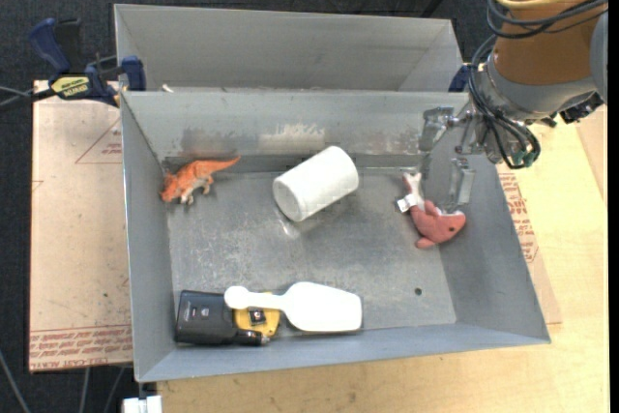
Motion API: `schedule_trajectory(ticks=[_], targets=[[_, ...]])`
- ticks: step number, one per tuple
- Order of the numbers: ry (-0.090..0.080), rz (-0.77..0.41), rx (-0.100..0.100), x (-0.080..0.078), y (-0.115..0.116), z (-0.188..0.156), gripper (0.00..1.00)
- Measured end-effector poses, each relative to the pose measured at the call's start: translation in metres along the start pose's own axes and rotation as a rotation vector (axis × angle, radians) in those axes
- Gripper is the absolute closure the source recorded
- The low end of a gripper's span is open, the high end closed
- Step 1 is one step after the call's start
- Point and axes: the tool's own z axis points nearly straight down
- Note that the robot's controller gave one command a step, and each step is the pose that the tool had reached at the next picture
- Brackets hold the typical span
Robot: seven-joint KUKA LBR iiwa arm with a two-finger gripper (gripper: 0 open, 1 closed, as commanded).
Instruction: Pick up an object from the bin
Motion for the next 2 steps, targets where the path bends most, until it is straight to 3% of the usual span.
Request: schedule_trajectory(ticks=[1,2], targets=[[-0.007,-0.002,0.001,-0.001,0.000,-0.005,0.00],[-0.014,0.037,0.001,-0.007,0.002,0.034,0.00]])
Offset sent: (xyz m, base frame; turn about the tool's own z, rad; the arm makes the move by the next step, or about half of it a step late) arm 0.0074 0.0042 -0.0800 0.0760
